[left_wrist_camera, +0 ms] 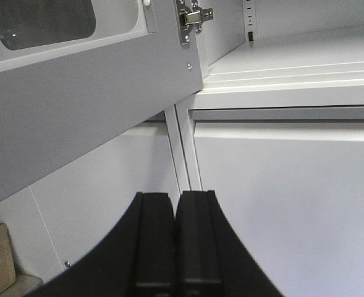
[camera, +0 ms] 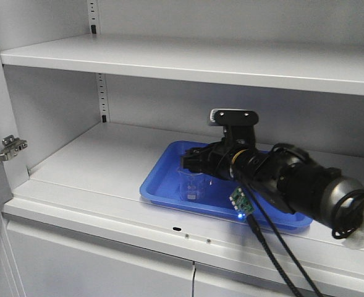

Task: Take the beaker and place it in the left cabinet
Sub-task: 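Open the right gripper and release the beaker on the tray, then withdraw the right gripper up and away from the beaker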

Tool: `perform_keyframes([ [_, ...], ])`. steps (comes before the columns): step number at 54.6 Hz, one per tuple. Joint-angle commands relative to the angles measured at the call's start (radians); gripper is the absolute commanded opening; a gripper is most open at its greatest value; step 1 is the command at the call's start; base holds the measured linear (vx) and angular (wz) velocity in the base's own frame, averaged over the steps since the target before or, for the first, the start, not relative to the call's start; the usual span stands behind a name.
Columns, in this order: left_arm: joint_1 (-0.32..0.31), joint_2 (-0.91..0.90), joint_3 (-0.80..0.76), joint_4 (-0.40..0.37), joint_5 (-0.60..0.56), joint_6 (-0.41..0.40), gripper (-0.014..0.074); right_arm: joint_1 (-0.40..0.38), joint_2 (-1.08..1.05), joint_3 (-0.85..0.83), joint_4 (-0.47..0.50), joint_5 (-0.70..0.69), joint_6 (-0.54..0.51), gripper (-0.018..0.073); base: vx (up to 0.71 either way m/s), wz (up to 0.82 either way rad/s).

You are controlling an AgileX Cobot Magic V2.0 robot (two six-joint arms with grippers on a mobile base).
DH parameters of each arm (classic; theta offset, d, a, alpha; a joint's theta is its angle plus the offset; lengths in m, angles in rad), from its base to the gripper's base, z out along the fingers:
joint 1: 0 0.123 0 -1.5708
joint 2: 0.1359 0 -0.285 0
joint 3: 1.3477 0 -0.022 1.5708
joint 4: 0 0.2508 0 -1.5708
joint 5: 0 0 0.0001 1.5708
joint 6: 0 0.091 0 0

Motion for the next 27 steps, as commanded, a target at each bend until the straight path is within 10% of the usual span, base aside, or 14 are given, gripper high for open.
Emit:
perform_keyframes([
  [1,0.0,-0.009,-0.018,-0.005,-0.082,-0.002,-0.0006,-0.005,-0.095,-0.029,0.014,0.007,-0.013,0.0543,0.0,0.0],
  [27,0.0,-0.009,-0.018,-0.005,-0.082,-0.002,-0.0006,-0.003,-0.224,0.118,0.03,0.01,-0.032,0.0486,0.0,0.0],
])
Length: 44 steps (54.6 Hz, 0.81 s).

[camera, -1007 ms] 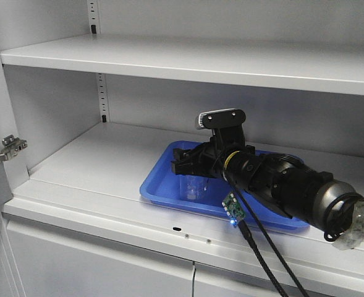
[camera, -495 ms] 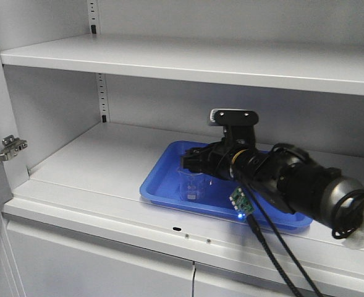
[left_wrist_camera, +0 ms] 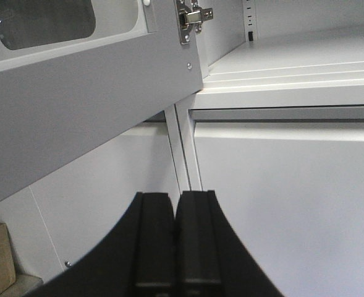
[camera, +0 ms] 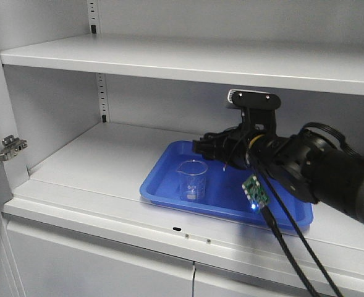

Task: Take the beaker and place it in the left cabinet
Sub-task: 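Withdraw the right gripper up and away from the beaker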

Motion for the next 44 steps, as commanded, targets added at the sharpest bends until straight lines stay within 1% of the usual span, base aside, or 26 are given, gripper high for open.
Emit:
perform_keyframes([
  [1,0.0,-0.009,-0.018,-0.005,-0.082,-0.002,-0.0006,-0.003,-0.094,0.061,-0.006,-0.093,-0.016,0.0478,0.0,0.0],
  [4,0.0,-0.009,-0.018,-0.005,-0.082,-0.002,-0.0006,-0.002,-0.13,0.116,-0.009,-0.099,-0.016,0.0456,0.0,0.0],
  [10,0.0,-0.009,-0.018,-0.005,-0.082,-0.002,-0.0006,0.006,-0.194,0.174,-0.009,-0.098,-0.025,0.0414,0.0,0.0],
  [26,0.0,-0.009,-0.018,-0.005,-0.082,-0.002,-0.0006,0.006,-0.242,0.194,-0.007,-0.098,-0.118,0.0295,0.0,0.0],
  [30,0.0,-0.009,-0.018,-0.005,-0.082,-0.002,-0.0006,0.006,-0.242,0.194,0.024,-0.092,-0.158,0.0257,0.0,0.0],
  [34,0.0,-0.009,-0.018,-0.005,-0.082,-0.002,-0.0006,0.003,-0.242,0.194,0.066,-0.088,-0.221,0.0213,0.0,0.0],
  [36,0.0,-0.009,-0.018,-0.005,-0.082,-0.002,-0.0006,-0.006,-0.242,0.194,0.086,-0.088,-0.271,0.0187,0.0,0.0],
  [39,0.0,-0.009,-0.018,-0.005,-0.082,-0.002,-0.0006,-0.017,-0.242,0.194,0.116,-0.088,-0.311,0.0153,0.0,0.0],
  [44,0.0,-0.009,-0.018,-0.005,-0.082,-0.002,-0.0006,-0.043,-0.243,0.194,0.152,-0.083,-0.321,0.0097,0.0,0.0],
])
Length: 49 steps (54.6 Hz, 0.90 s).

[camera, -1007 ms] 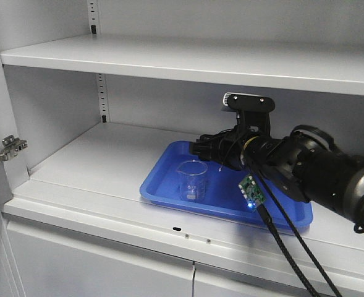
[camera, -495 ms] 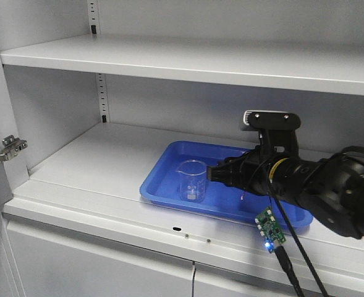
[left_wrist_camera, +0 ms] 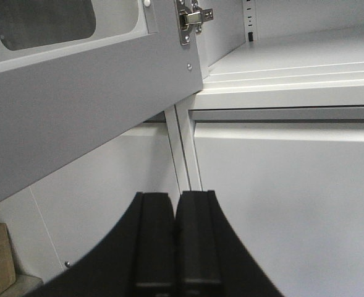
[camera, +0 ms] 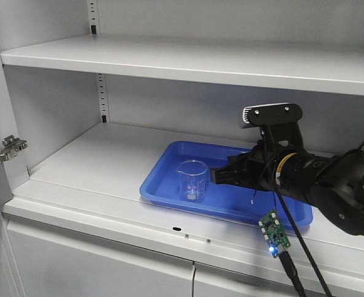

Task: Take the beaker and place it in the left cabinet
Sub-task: 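Withdraw the right gripper up and away from the beaker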

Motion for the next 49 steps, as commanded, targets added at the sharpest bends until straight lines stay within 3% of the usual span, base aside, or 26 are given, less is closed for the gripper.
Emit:
perform_keyframes([
  [1,0.0,-0.009,-0.018,-0.005,-0.082,-0.002,-0.0006,-0.03,-0.05,-0.029,0.03,-0.057,-0.03,0.0085,0.0,0.0],
  [11,0.0,-0.009,-0.018,-0.005,-0.082,-0.002,-0.0006,-0.064,-0.064,-0.029,0.03,-0.024,-0.029,-0.0014,0.0,0.0],
  [25,0.0,-0.009,-0.018,-0.005,-0.082,-0.002,-0.0006,-0.103,-0.069,-0.026,0.038,0.054,-0.029,-0.0008,0.0,0.0],
  [34,0.0,-0.009,-0.018,-0.005,-0.082,-0.002,-0.0006,-0.119,-0.113,0.1,0.059,-0.029,-0.03,-0.0005,0.0,0.0],
  [49,0.0,-0.009,-0.018,-0.005,-0.082,-0.002,-0.0006,-0.189,-0.168,0.157,0.061,-0.014,-0.039,-0.0006,0.0,0.0],
])
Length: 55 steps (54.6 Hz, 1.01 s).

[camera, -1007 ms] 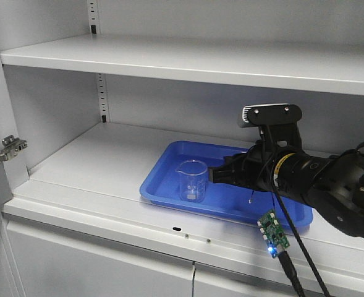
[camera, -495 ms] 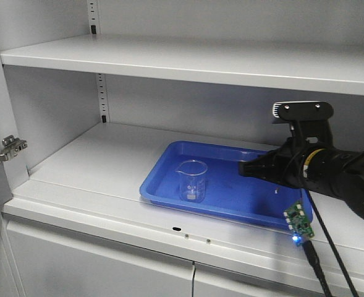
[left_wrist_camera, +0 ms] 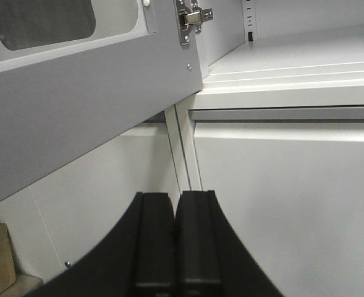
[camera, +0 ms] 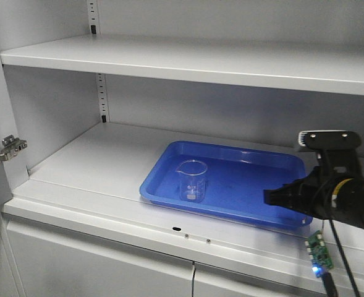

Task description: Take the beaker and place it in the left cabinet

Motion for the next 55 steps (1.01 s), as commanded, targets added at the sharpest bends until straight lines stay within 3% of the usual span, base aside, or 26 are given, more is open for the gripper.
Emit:
perform_keyframes([
  [1,0.0,-0.009,-0.018,-0.005,-0.082,-0.002,-0.0006,-0.028,-0.057,-0.029,-0.008,-0.073,-0.008,-0.0006,0.0,0.0],
  [29,0.0,-0.009,-0.018,-0.005,-0.082,-0.002,-0.0006,-0.141,-0.059,-0.029,-0.001,-0.075,-0.008,-0.0006,0.0,0.0],
  [55,0.0,-0.009,-0.018,-0.005,-0.082,-0.002,-0.0006,-0.142,-0.138,-0.029,0.021,-0.05,-0.036,-0.0006,0.0,0.0],
])
